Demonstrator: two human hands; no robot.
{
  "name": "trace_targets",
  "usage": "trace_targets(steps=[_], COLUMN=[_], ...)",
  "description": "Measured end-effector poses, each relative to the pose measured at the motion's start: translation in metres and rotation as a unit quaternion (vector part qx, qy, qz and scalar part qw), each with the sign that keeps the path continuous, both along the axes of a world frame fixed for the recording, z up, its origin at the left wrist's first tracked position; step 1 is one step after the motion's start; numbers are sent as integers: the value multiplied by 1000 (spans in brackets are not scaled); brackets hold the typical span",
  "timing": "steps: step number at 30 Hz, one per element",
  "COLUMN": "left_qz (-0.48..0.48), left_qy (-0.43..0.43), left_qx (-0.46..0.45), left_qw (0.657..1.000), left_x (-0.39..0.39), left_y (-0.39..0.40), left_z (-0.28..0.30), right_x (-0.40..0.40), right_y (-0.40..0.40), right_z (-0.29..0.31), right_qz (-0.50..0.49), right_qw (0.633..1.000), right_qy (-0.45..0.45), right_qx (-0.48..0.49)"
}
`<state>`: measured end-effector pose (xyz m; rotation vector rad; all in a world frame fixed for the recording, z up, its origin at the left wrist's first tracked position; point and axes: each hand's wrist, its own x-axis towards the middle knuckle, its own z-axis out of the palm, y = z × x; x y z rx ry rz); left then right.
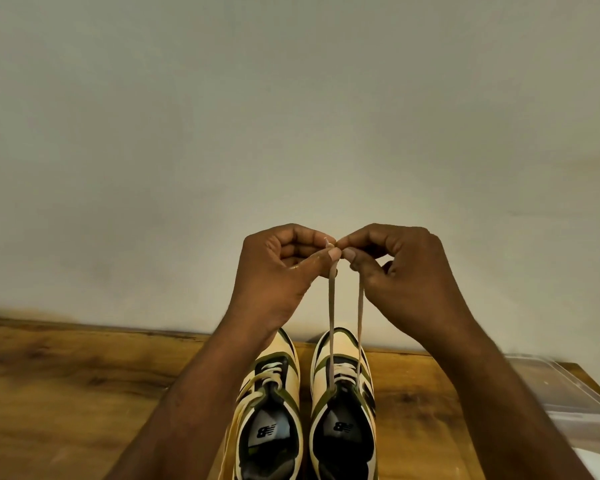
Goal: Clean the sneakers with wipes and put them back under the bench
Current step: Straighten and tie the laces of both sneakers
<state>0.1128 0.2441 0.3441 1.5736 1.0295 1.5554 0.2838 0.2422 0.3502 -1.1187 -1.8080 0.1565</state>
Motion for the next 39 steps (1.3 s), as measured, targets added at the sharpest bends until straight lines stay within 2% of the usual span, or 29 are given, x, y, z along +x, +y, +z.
trace_targets(steps=[5,9,15,19,25,28,33,36,39], left_qz=[-4,-7,-15,-20,-27,-28,-19,-5,-22], left_qy=[-2,10,-37,-46,-75,-76,-76,-97,-129], left_qx=[-20,-33,-51,-56,-81,-92,-115,-139,-161], left_qw=[1000,999,998,997,994,992,990,985,978], left_x=[-2,-3,-6,-6,-6,-6,-5,-11,-12], left_y=[2,3,2,1,-2,-4,-6,-6,-8], left_z=[-2,-4,-4,-3,-1,0,0,-3,-6], right_x=[-1,-1,0,0,-1,0,5,18,32], right_y=[0,0,-1,0,0,1,-2,-4,-4], right_z=[-1,2,1,0,-2,-1,-2,-3,-4], right_qz=[35,75,96,71,40,34,86,133,200], right_qw=[995,989,991,995,994,991,977,954,915], right_qy=[91,118,79,66,87,129,185,241,301], right_qx=[-22,-56,-50,15,48,7,-65,-118,-181])
